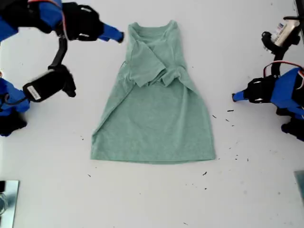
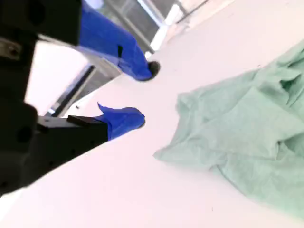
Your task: Fold t shirt
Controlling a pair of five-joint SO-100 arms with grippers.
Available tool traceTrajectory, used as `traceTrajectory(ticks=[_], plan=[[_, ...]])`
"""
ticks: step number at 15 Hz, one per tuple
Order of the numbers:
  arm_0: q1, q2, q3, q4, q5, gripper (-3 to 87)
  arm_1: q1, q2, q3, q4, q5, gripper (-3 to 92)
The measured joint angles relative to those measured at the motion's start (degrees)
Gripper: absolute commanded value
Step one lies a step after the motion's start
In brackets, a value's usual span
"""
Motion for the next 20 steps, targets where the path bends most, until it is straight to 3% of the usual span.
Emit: traceTrajectory(ticks=[2, 5, 6, 7, 9, 12, 17, 20], plan=[[0.18, 22.06, 30.67, -5.62, -7.91, -0.2, 0.00, 0.00, 0.00, 0.00, 0.00, 2.3], [15.21, 32.70, 59.59, -15.56, -26.37, -0.2, -1.23, -2.81, -0.09, -0.35, 1.58, 1.9], [17.67, 34.19, 62.49, -15.64, -29.71, -0.2, -5.01, -8.70, -4.57, 0.00, 3.25, 7.8], [18.37, 36.74, 64.16, -15.21, -30.32, -0.2, -6.50, -19.86, -14.06, 3.96, 3.43, 20.1], [18.37, 44.03, 66.88, -13.01, -30.41, -0.3, -9.67, -43.68, -41.92, 15.47, 3.16, 30.8], [18.37, 48.96, 67.76, -11.69, -30.76, -0.3, -18.11, -67.15, -69.87, 22.41, 6.77, 31.3], [18.37, 49.66, 68.03, -11.51, -30.76, -0.3, -30.15, -92.81, -77.43, 19.16, 15.29, 27.7], [18.37, 49.83, 68.03, -11.51, -30.76, -0.3, -33.13, -101.69, -77.52, 13.97, 18.19, 18.8]])
